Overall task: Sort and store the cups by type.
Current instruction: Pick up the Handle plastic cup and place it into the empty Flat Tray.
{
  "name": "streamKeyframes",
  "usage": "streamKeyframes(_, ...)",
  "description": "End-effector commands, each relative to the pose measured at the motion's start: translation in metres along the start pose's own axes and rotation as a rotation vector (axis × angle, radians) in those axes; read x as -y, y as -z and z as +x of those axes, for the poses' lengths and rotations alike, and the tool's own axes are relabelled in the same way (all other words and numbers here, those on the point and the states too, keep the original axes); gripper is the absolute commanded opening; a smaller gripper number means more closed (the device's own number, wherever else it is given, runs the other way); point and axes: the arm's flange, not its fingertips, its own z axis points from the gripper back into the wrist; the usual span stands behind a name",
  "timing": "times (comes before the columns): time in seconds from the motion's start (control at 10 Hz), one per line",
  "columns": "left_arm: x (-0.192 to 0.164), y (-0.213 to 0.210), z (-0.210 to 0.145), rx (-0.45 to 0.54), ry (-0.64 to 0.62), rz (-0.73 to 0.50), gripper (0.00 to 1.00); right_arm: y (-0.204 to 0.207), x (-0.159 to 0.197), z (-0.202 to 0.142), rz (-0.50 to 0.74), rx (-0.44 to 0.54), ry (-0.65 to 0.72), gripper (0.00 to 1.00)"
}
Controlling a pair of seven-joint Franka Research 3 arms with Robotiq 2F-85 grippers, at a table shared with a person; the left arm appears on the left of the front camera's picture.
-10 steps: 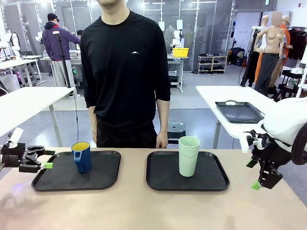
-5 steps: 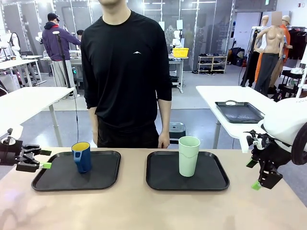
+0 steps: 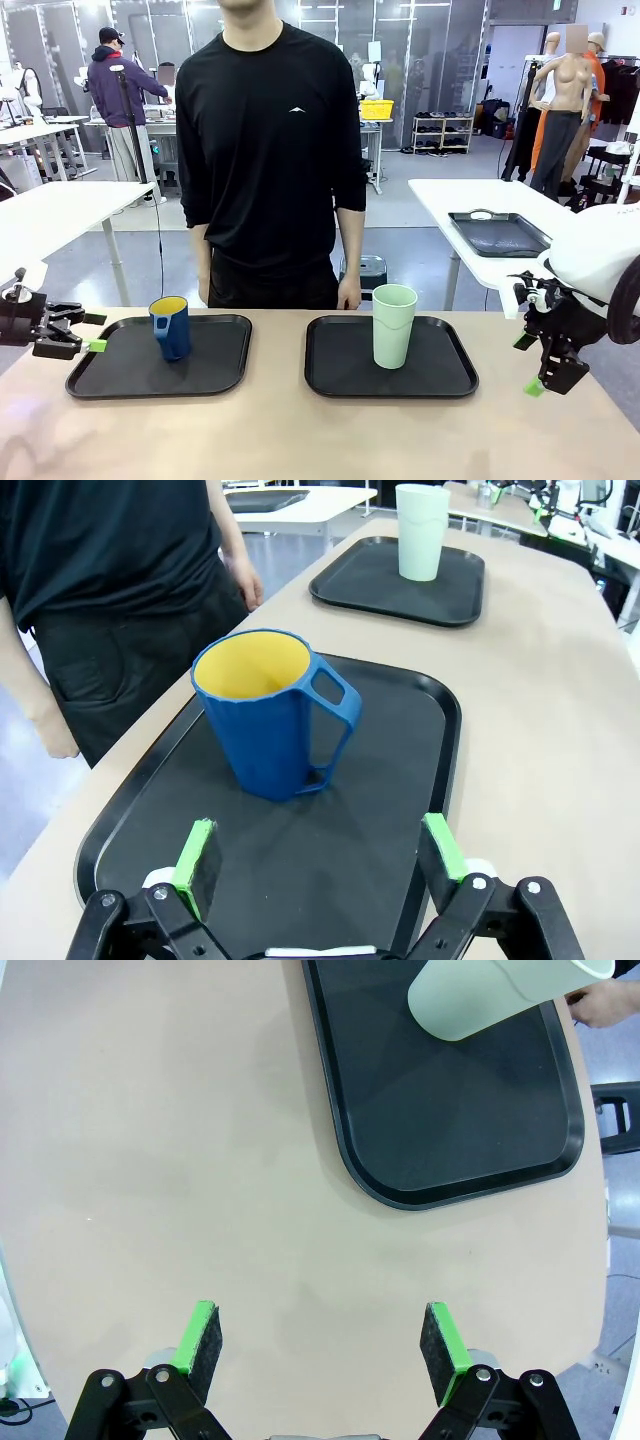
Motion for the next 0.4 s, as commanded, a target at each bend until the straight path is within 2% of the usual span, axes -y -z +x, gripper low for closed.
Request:
streamKeyframes(0.0,-0.0003,0.0017,-0.0010,0.008,0.006,0.000,1.00,0.0020,0.0003,0.0009,-0.008,-0.012,0.011,1.00)
streamKeyframes(0.3,-0.0003,0.0017,-0.0010,0.008,0.006,0.000,1.00,0.0020,0.0003,0.0009,-0.008,-0.012,0.011,1.00)
